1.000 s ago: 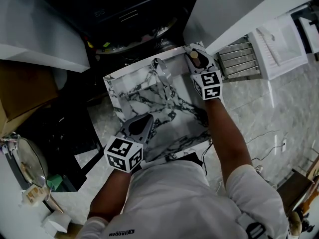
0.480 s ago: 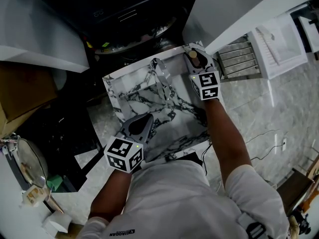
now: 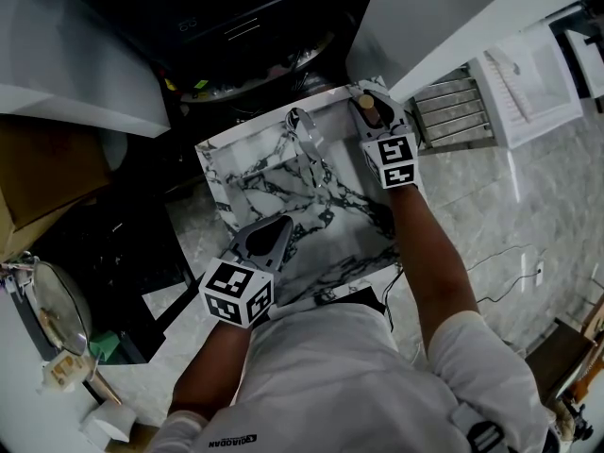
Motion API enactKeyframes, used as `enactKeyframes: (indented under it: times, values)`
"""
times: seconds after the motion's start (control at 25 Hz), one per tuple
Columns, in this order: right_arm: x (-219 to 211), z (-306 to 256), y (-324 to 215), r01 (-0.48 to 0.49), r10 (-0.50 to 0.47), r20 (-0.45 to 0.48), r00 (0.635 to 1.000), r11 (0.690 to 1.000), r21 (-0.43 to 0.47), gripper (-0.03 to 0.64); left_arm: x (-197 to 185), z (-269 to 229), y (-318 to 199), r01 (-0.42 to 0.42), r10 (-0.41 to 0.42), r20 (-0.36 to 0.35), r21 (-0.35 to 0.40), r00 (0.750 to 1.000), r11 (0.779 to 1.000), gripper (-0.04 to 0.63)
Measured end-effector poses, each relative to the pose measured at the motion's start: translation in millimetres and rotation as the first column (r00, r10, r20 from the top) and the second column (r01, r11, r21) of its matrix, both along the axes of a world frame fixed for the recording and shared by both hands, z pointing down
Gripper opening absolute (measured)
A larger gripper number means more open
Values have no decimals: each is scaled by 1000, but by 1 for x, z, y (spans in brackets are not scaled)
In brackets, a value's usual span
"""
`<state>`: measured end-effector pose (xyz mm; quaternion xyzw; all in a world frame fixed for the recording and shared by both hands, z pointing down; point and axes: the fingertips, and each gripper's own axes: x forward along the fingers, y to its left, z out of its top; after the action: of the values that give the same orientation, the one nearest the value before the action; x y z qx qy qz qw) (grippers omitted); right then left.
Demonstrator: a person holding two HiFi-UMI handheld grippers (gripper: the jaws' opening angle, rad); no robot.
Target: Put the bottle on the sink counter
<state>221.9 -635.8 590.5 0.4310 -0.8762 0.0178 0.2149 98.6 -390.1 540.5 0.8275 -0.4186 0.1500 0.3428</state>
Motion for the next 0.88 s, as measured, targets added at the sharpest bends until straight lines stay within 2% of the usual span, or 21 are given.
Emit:
enactKeyframes:
  times: [0.88]
  values:
    - [2, 3, 5, -58, 57, -61, 997, 998, -21, 192, -3, -4, 17, 2, -1, -9, 11, 1000, 1000, 14]
